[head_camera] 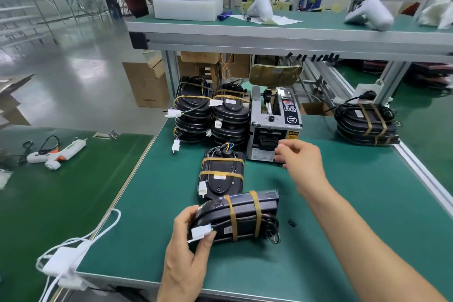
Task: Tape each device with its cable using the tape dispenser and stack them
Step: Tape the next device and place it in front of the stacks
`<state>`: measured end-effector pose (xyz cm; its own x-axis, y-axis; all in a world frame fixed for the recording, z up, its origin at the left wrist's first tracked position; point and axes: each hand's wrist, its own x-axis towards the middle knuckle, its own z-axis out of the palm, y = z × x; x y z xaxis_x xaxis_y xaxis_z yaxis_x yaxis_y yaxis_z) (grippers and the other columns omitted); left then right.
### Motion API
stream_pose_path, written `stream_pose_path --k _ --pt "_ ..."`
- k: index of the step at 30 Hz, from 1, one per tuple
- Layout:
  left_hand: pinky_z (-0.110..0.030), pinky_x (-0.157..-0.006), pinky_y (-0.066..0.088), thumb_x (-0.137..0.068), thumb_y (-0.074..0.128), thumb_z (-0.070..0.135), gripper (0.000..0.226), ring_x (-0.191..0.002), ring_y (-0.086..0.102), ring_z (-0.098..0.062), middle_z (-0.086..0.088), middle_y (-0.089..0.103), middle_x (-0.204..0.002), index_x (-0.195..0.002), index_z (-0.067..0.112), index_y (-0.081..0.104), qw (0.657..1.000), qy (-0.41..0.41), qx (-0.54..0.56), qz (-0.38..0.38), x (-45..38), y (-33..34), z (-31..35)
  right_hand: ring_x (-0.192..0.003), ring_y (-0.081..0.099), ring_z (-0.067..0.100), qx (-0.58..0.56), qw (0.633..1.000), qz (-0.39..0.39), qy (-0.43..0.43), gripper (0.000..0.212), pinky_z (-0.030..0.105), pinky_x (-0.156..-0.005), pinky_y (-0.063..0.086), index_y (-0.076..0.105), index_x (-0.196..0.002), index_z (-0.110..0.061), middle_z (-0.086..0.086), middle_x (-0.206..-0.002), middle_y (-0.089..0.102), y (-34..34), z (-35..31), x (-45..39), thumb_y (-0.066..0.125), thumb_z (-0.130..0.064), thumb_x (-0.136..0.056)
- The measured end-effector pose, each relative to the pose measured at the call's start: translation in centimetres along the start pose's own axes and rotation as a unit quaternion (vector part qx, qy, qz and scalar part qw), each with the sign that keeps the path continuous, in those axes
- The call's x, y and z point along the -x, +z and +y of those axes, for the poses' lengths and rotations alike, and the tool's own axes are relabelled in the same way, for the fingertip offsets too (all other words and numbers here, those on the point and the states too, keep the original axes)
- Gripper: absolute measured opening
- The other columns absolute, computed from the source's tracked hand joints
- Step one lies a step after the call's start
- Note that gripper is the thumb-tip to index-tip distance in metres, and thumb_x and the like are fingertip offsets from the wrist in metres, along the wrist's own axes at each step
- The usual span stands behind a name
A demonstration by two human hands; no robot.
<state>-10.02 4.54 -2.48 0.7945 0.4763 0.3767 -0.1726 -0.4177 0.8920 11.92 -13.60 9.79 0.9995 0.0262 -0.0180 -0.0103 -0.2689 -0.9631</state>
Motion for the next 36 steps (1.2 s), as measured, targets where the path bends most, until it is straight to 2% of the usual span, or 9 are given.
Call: stream_pose_path --k 3,5,8,13,18,23,29,36 --pt "-0.004 -0.095 0.046 -0.09 0.067 0.056 0.05 -0.116 0.069 0.002 0.029 0.069 -0.13 -0.136 0.063 0.048 1.0 0.0 -0.002 0.0 0.0 0.0 -0.1 -0.094 0.076 0.029 -0.043 0.997 0.031 0.061 0.015 0.048 -0.092 0.061 0.076 -0.096 -0.019 -0.002 -0.075 0.077 1.6 1.1 -2.2 0.064 -0.011 -0.094" --pt "-0.004 -0.095 0.047 -0.088 0.067 0.058 0.051 -0.115 0.069 0.001 0.029 0.069 -0.129 -0.135 0.066 0.047 1.0 0.001 -0.004 0.001 0.1 0.0 -0.2 -0.085 0.077 0.023 -0.075 0.993 0.049 0.083 0.016 0.04 -0.079 0.062 0.076 -0.09 -0.018 0.001 -0.079 0.078 2.7 1.2 -3.0 0.063 -0.008 -0.094" --pt "-0.005 -0.094 0.047 -0.087 0.067 0.061 0.051 -0.114 0.07 0.001 0.028 0.07 -0.127 -0.134 0.067 0.048 1.0 0.003 -0.006 0.001 0.1 0.0 -0.4 -0.07 0.075 0.014 -0.128 0.982 0.091 0.106 0.017 0.027 -0.062 0.054 0.074 -0.084 -0.014 0.006 -0.087 0.078 3.9 0.9 -3.9 0.063 -0.005 -0.093" --pt "-0.005 -0.092 0.049 -0.086 0.067 0.06 0.05 -0.11 0.071 0.001 0.027 0.071 -0.124 -0.133 0.066 0.049 1.0 0.007 -0.006 -0.003 0.2 0.0 -0.5 -0.058 0.071 0.013 -0.187 0.961 0.133 0.155 0.014 0.024 -0.05 0.05 0.071 -0.079 -0.008 0.008 -0.078 0.076 5.0 0.4 -4.9 0.066 -0.003 -0.091" --pt "-0.006 -0.091 0.049 -0.086 0.067 0.059 0.05 -0.108 0.071 0.001 0.026 0.072 -0.122 -0.131 0.068 0.049 1.0 0.007 -0.003 -0.004 0.1 0.0 -0.4 -0.053 0.067 0.015 -0.214 0.946 0.146 0.194 0.008 0.024 -0.046 0.046 0.068 -0.083 -0.004 0.008 -0.072 0.074 5.4 0.0 -5.8 0.07 -0.005 -0.091" --pt "-0.006 -0.091 0.049 -0.086 0.067 0.06 0.049 -0.109 0.072 -0.001 0.025 0.072 -0.123 -0.131 0.068 0.049 1.0 0.007 -0.001 -0.005 0.2 -0.1 -0.2 -0.051 0.067 0.013 -0.225 0.937 0.168 0.21 0.015 0.023 -0.044 0.045 0.064 -0.076 -0.006 0.005 -0.062 0.07 5.9 0.0 -6.1 0.071 -0.006 -0.089" --pt "-0.009 -0.093 0.05 -0.089 0.069 0.059 0.05 -0.114 0.072 -0.007 0.019 0.072 -0.127 -0.135 0.063 0.049 1.0 0.005 -0.001 -0.015 0.1 -0.3 0.0 -0.047 0.069 0.009 -0.213 0.936 0.186 0.209 0.007 0.021 -0.041 0.044 0.069 -0.084 -0.004 0.005 -0.069 0.075 6.3 0.1 -6.5 0.073 -0.009 -0.086" --pt "-0.012 -0.095 0.051 -0.09 0.065 0.078 0.052 -0.117 0.071 -0.009 0.019 0.071 -0.129 -0.136 0.06 0.049 1.0 -0.01 0.011 -0.009 0.1 -0.4 0.4 -0.044 0.067 0.008 -0.172 0.948 0.189 0.192 0.009 0.02 -0.04 0.041 0.071 -0.086 -0.004 0.003 -0.068 0.074 5.8 0.6 -5.9 0.075 -0.012 -0.084"
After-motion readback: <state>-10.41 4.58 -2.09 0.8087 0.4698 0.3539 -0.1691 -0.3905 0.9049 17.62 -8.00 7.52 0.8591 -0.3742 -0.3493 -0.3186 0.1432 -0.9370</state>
